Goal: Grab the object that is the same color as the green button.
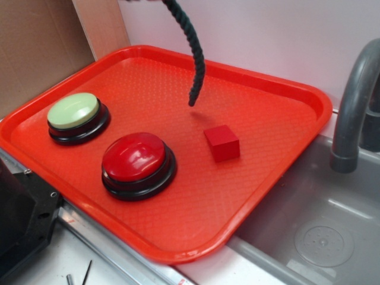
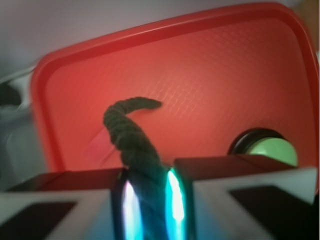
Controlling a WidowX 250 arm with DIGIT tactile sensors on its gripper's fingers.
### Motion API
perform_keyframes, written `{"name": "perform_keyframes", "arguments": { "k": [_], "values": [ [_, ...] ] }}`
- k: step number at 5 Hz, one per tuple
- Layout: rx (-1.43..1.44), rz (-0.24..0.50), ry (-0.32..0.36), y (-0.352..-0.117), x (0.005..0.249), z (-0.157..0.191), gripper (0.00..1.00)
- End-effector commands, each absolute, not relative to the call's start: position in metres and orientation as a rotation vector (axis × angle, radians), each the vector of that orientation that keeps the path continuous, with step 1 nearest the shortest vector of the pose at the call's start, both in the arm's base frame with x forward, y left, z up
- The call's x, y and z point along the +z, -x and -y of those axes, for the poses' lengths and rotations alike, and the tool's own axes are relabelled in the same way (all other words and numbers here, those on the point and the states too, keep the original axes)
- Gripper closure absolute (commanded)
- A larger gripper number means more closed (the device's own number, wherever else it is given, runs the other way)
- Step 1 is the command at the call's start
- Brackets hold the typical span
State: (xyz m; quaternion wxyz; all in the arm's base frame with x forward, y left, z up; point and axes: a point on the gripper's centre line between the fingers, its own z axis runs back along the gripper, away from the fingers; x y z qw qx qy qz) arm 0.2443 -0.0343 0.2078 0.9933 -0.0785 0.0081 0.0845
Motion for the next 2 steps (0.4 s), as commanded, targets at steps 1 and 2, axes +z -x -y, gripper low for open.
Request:
{"name": "perform_keyframes", "arguments": {
  "k": [1, 2],
  "values": [
    [0.096, 0.093, 0.269, -0.2348, 0.271, -0.0016, 1.0],
    [0.059, 0.119, 0.245, -0.2336, 0.2668, 0.0041, 1.0]
  ]
}}
